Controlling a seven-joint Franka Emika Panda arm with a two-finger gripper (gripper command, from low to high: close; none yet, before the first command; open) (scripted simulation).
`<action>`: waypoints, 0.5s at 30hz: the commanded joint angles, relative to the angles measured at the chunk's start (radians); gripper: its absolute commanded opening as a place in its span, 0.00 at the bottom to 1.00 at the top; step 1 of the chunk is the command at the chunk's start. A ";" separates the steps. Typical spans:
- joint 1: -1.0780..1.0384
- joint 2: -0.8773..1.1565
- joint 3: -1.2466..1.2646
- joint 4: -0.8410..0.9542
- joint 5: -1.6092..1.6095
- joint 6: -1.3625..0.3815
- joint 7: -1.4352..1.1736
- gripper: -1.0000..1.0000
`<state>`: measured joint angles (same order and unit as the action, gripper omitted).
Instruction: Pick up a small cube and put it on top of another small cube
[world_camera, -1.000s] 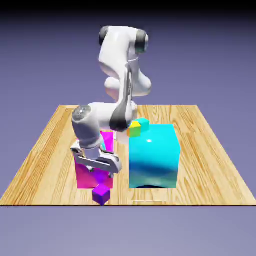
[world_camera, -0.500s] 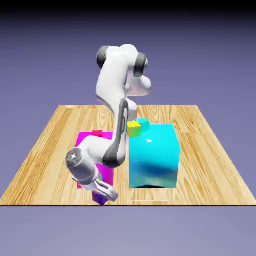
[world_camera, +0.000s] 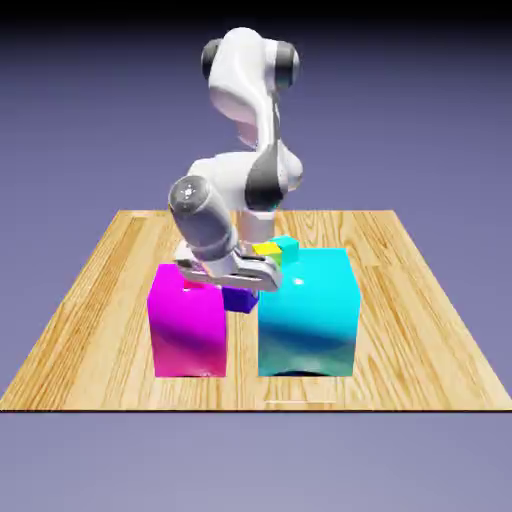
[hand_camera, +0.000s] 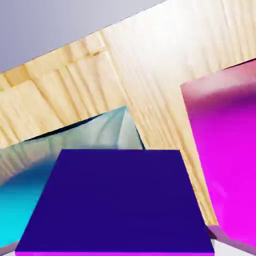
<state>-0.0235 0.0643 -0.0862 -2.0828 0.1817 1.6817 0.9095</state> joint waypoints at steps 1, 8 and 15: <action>-0.005 -0.036 0.014 -0.016 -0.013 -0.019 -0.001 0.00; -0.012 -0.290 0.112 -0.132 -0.086 -0.148 -0.007 0.00; -0.011 -0.378 0.147 -0.276 -0.105 -0.089 -0.011 0.00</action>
<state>-0.0346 -0.3139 0.0604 -2.3588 0.0793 1.5930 0.8982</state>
